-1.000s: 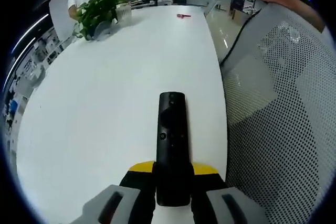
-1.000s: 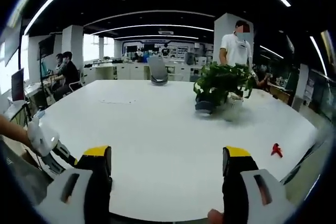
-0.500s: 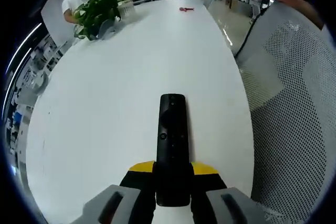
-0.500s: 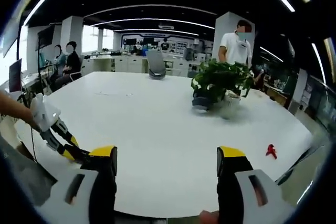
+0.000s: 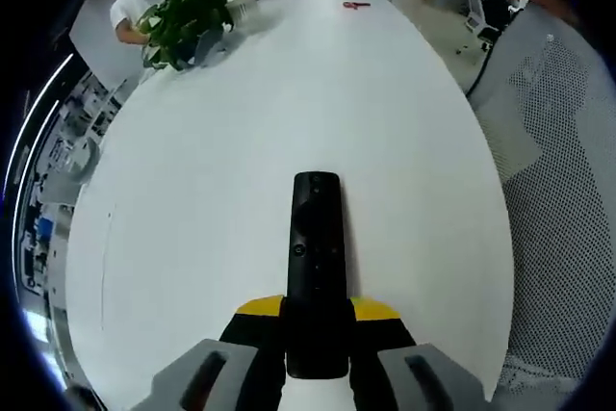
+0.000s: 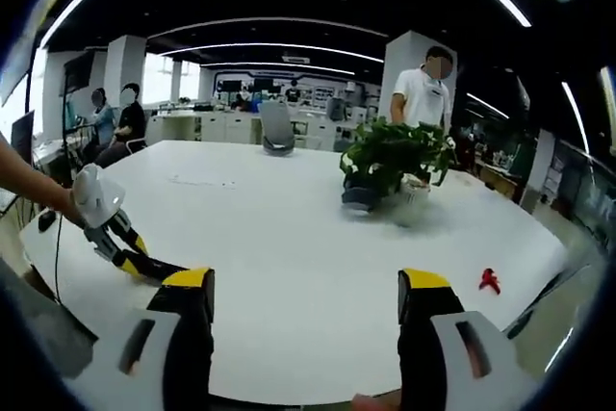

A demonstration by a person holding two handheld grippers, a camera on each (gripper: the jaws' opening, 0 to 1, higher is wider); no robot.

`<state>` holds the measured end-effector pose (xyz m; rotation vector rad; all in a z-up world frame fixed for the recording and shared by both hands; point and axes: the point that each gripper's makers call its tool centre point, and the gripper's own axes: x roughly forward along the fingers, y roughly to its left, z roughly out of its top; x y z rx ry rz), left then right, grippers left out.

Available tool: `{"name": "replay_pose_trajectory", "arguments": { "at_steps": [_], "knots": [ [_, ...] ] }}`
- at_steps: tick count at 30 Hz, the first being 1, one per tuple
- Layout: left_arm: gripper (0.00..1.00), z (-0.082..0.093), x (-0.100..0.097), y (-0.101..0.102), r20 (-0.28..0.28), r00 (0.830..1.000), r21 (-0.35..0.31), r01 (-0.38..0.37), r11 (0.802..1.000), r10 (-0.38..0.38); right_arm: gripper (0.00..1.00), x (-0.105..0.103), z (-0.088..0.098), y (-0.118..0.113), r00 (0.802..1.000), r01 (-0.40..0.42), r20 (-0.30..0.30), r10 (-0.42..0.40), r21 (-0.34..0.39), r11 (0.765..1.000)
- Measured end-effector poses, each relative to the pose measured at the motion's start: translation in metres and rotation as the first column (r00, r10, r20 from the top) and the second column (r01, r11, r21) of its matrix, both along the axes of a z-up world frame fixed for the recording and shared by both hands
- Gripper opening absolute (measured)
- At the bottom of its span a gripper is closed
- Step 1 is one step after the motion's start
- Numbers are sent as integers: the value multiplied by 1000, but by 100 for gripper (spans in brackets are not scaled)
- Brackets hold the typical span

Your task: Press the specified remote control buttons in sequence, fully releasing each button before pressing the next.

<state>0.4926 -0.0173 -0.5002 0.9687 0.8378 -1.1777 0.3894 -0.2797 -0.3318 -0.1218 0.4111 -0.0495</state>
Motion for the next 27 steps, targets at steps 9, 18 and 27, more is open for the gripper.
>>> {"name": "replay_pose_trajectory", "arguments": {
  "at_steps": [9, 18, 27],
  "knots": [
    [23, 11, 42, -1, 44, 999, 38, 27, 999, -28, 74, -1, -6, 0, 999, -11, -36, 11, -11, 1000],
    [23, 16, 78, 3, 72, 997, 65, 28, 997, -33, 71, -1, -11, 1, 998, -22, -59, 20, -21, 1000],
    [23, 20, 117, 3, 99, 995, 78, 12, 997, -20, 72, -1, -20, 3, 994, -38, -101, 34, -33, 999]
  ]
}}
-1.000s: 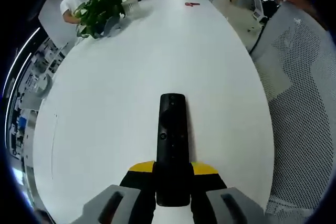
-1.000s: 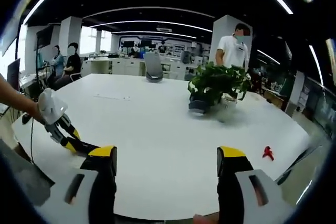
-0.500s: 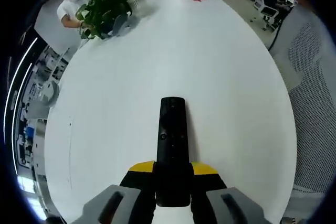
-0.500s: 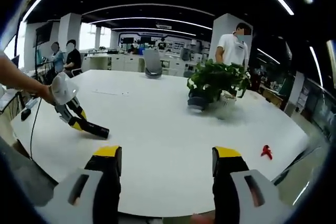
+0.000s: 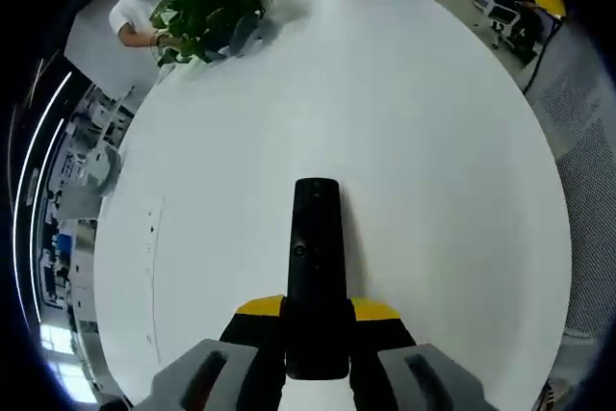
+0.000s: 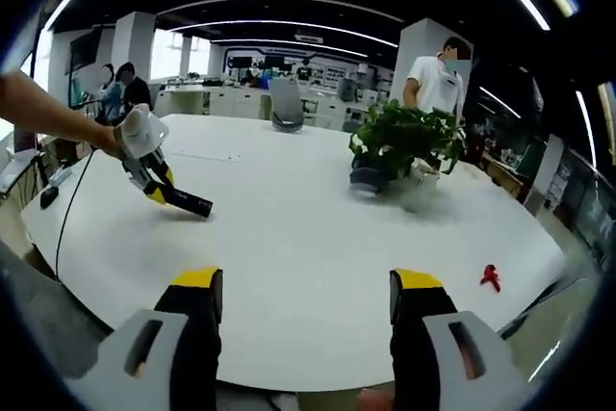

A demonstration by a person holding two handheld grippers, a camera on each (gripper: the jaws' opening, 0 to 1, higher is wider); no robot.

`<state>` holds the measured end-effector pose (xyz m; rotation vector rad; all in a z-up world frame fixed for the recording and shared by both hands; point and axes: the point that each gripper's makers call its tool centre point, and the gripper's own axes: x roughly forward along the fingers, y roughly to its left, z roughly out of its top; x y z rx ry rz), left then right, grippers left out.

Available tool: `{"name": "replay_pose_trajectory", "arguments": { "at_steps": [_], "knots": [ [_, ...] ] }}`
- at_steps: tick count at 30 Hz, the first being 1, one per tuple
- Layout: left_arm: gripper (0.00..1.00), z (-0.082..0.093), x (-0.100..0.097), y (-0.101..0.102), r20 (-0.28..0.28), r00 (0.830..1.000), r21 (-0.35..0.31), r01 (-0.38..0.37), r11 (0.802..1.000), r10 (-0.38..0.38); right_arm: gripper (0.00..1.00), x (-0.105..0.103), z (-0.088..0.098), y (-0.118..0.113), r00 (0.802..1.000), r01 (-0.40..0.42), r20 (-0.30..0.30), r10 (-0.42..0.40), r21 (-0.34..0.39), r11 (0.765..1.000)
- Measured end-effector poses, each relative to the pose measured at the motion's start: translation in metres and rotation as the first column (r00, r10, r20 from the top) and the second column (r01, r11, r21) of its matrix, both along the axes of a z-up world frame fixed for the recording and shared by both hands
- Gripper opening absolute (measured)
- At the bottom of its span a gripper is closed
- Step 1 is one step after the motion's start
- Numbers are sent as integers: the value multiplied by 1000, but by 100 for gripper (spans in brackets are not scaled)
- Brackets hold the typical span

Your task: Press the specified remote control buttons in sequence, fully releasing each button before pressing the next.

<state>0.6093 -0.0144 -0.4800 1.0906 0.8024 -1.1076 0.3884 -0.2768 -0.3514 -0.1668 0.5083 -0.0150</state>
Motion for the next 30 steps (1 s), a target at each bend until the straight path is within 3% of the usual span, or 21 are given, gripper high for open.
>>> {"name": "replay_pose_trajectory", "arguments": {
  "at_steps": [11, 23, 30],
  "knots": [
    [23, 7, 52, 12, 51, 999, 48, -13, 999, 10, 68, 0, -2, 0, 1000, -4, -14, 4, -16, 1000],
    [23, 3, 90, 20, 77, 997, 94, -10, 996, 2, 64, -1, -9, 2, 998, -20, -53, 19, -34, 999],
    [23, -3, 106, 23, 64, 998, 102, -22, 995, 16, 64, -1, -14, 4, 996, -38, -79, 34, -51, 998]
  ]
}}
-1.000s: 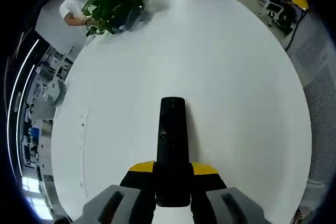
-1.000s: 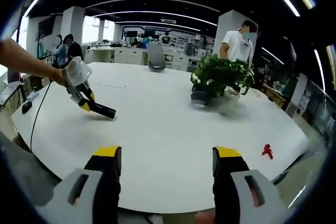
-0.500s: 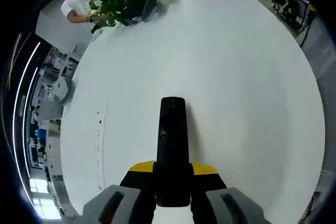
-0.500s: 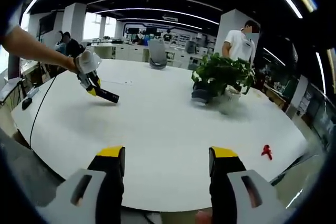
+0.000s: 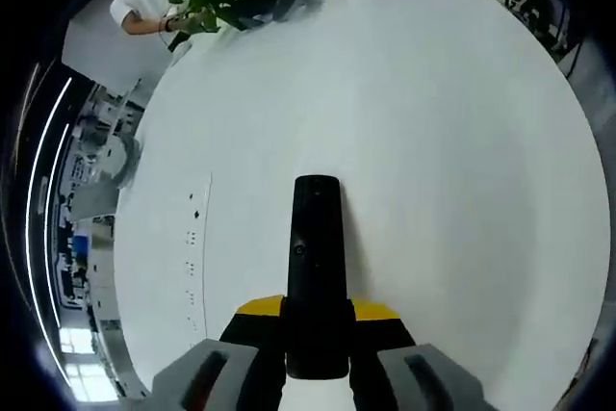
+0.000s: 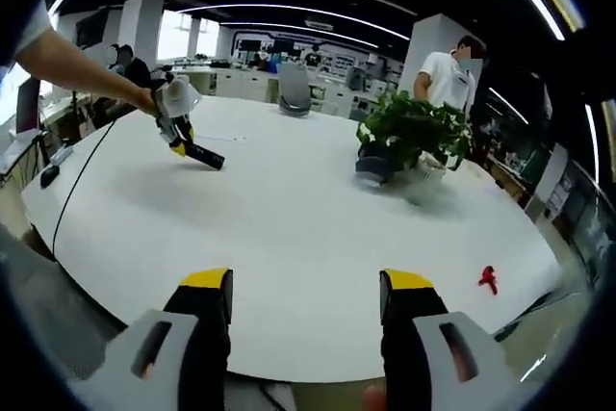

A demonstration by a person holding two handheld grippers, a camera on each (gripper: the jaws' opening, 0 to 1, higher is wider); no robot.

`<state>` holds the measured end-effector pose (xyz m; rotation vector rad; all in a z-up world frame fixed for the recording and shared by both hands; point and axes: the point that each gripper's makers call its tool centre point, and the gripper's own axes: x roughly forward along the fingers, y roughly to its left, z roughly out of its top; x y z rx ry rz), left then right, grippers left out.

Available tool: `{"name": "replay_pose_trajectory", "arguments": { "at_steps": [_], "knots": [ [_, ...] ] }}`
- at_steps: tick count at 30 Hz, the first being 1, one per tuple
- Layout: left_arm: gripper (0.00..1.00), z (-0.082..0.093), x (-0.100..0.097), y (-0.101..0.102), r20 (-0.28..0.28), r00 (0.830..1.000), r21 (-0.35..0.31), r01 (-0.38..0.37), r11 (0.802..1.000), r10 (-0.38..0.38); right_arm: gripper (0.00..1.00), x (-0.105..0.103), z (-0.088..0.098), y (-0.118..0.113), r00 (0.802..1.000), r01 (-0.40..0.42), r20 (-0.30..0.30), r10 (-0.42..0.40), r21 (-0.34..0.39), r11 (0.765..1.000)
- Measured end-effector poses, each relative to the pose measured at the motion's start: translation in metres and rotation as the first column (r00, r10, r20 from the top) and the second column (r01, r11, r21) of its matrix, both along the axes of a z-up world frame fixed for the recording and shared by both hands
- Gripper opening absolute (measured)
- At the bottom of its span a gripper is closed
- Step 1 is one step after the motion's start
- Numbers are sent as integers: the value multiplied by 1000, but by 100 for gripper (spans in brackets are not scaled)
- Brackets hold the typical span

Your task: Press the specified remote control buttons in sequence, fully releasing each button before pressing the next.

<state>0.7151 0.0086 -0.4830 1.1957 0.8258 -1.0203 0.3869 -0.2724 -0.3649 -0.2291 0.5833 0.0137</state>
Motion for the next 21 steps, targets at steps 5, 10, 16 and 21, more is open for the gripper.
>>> {"name": "replay_pose_trajectory", "arguments": {
  "at_steps": [5, 10, 16, 21],
  "knots": [
    [23, -6, 10, 1, -5, 1000, 10, 1, 1000, -1, 65, -1, -3, 0, 1000, -3, -19, 3, -17, 1000],
    [23, -14, 17, 2, -23, 1000, 23, 14, 1000, -14, 65, -1, -3, -2, 1000, 3, -23, -4, -15, 1000],
    [23, -18, 26, 5, -42, 999, 28, 19, 999, -18, 63, 0, -4, -3, 1000, 6, -27, -7, -14, 1000],
    [23, -22, 31, 13, -46, 999, 60, 25, 998, -22, 63, 0, -2, -3, 1000, 10, -18, -11, -21, 1000]
  ]
}}
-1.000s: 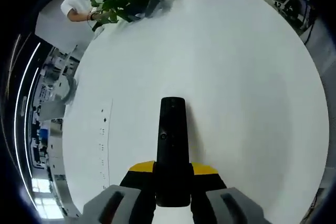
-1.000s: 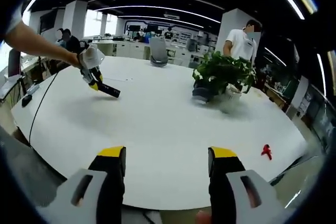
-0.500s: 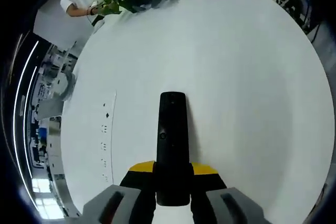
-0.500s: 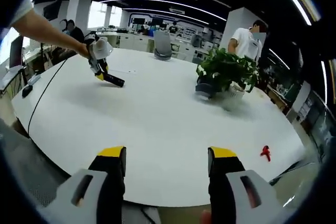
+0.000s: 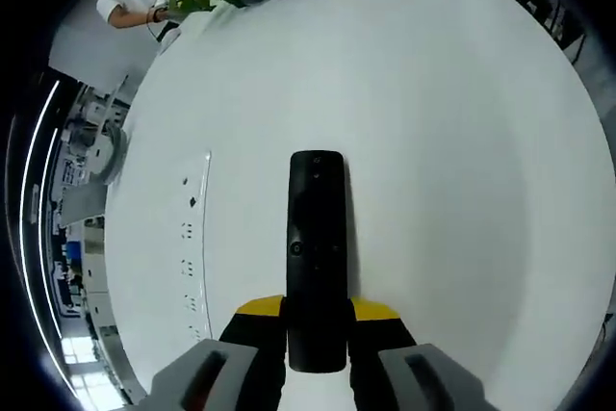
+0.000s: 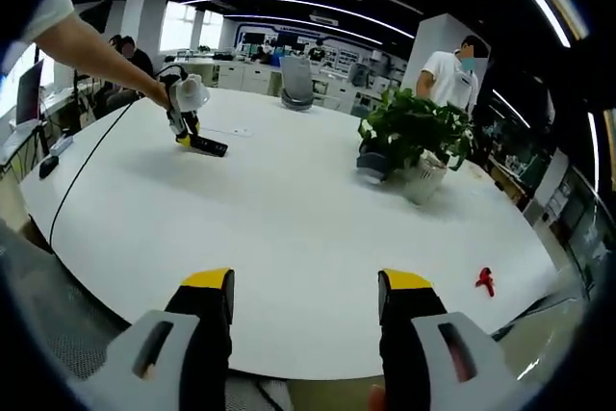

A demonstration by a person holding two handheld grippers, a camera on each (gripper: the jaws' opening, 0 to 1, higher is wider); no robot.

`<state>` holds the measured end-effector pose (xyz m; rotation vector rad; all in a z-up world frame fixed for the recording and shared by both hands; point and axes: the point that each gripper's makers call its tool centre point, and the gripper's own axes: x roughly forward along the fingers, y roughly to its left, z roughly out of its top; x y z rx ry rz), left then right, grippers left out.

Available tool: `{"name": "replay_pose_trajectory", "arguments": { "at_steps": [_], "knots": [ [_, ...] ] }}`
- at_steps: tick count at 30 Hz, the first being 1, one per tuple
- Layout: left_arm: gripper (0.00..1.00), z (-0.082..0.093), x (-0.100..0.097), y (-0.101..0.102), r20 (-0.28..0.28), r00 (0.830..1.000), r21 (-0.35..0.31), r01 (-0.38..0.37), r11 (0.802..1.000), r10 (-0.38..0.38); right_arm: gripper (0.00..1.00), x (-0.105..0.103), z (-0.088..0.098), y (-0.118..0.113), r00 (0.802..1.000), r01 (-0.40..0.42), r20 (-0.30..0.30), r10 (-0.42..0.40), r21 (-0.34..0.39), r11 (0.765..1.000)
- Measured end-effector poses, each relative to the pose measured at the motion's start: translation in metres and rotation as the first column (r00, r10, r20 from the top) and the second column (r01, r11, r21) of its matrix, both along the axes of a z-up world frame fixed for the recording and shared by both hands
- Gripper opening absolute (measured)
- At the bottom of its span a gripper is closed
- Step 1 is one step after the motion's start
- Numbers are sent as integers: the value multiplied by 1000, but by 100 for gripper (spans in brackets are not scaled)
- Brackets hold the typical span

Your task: Press the specified remote control buttons in sequence, fully releasing each button before pressing the next.

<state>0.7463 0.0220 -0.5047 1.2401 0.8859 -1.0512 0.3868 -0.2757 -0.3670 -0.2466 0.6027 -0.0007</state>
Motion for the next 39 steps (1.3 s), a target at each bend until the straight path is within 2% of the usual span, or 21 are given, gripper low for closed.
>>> {"name": "replay_pose_trajectory", "arguments": {
  "at_steps": [8, 12, 15, 17, 20, 26, 29, 34, 39],
  "knots": [
    [23, -9, 2, 8, -17, 1000, 29, 0, 1000, 0, 61, 0, -3, 0, 1000, 5, -17, -5, -4, 1000],
    [23, -8, 4, 6, -26, 1000, 23, -3, 1000, 4, 61, -1, -6, 0, 999, -2, -35, 2, -14, 1000],
    [24, -10, 3, 6, -42, 999, 38, 16, 999, -14, 61, 0, -5, 0, 1000, -3, -32, 2, -14, 1000],
    [24, -10, 2, 4, -48, 997, 56, 58, 997, -55, 61, 0, -5, 0, 1000, 0, -29, 0, -7, 1000],
    [24, -11, 3, 4, -53, 997, 66, 61, 996, -57, 61, -1, -6, 0, 999, -3, -40, 3, -13, 1000],
    [24, -11, 5, 6, -65, 997, 49, 37, 998, -34, 62, 0, -4, -1, 1000, 0, -28, 0, -13, 1000],
    [24, -11, 4, 7, -73, 997, 15, -6, 1000, 7, 62, 1, -3, -1, 1000, -3, -21, 3, -12, 1000],
    [24, -8, 2, 6, -22, 1000, 13, -15, 1000, 16, 64, 2, -2, -1, 1000, -8, -8, 8, -8, 1000],
    [22, -7, 2, 7, 60, 998, 27, -4, 1000, 2, 65, 2, 0, 0, 1000, -11, 3, 11, -14, 1000]
  ]
}}
